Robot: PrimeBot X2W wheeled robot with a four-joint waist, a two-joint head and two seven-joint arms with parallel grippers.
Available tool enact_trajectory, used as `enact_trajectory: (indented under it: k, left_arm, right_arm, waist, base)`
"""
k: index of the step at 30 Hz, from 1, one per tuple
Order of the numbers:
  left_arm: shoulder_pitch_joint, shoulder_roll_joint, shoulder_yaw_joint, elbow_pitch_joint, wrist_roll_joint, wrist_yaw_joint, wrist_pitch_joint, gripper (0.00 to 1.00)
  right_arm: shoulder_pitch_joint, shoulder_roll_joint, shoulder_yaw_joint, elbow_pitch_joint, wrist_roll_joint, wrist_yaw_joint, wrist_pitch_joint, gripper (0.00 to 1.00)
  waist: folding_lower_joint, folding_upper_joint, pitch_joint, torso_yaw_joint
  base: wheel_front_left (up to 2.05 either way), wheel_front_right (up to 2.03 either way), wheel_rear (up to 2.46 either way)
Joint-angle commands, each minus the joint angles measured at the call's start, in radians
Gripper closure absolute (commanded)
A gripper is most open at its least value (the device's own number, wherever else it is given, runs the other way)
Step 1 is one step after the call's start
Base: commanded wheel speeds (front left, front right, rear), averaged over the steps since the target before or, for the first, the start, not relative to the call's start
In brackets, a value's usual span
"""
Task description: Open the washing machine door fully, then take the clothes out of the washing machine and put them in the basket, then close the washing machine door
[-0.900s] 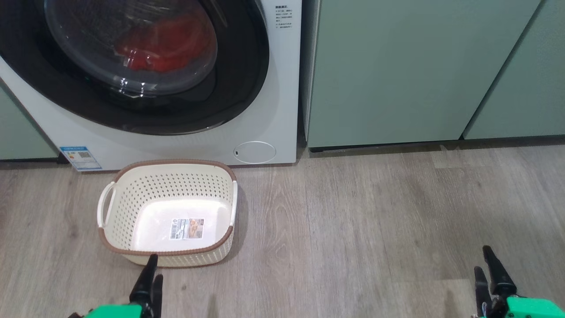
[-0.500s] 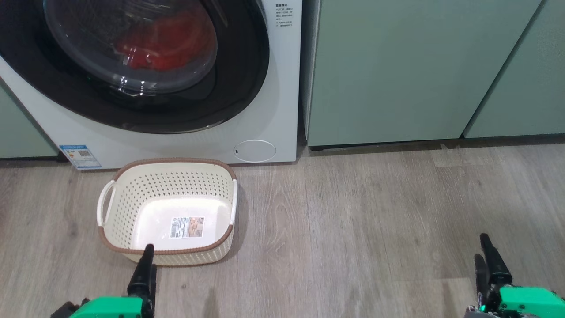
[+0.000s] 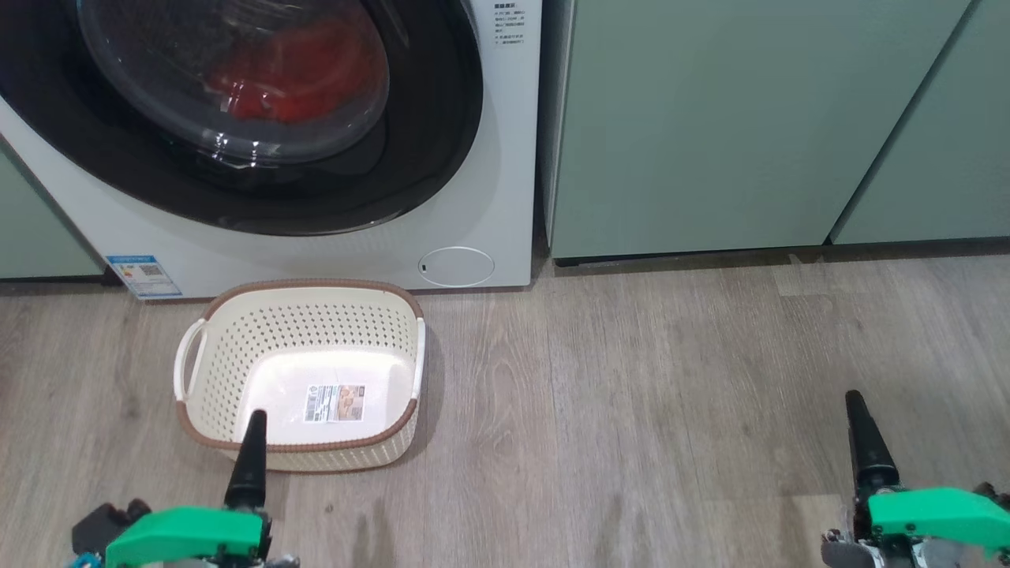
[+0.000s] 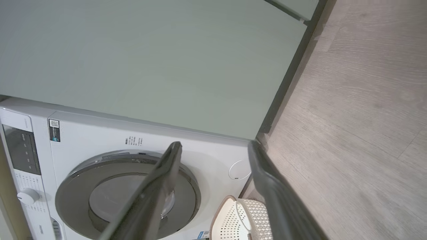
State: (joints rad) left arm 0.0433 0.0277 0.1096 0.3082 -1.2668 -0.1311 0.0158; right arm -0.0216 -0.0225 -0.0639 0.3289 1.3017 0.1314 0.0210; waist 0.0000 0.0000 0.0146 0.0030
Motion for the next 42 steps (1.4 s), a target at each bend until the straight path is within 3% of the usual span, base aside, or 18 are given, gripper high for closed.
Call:
enact_trajectory:
  k: [1,19,42]
  left_arm:
    - [-0.054,0.013,0.016,-0.043,0.045,0.0,-0.011,0.0]
    - [-0.072,0.016,0.006,-0.1,0.327,0.015,-0.061,0.0]
    - [-0.101,0.08,-0.057,-0.11,0.645,0.115,-0.129,0.0]
  right_arm:
    - [-0.045,-0.009,0.012,-0.042,-0.039,0.0,-0.017,0.0]
    - [-0.07,-0.012,0.038,-0.119,-0.334,0.0,-0.067,0.0]
    - [-0.101,-0.017,0.096,-0.17,-0.762,0.0,-0.134,0.0]
  waist:
    - [0.0,0.0,0.0,0.0]
    - [0.0,0.0,0.005,0.002]
    - [0.0,0.0,0.003,0.003]
  base:
    - [0.0,0.0,0.0]
    - [0.0,0.0,0.0]
    - [0.0,0.0,0.0]
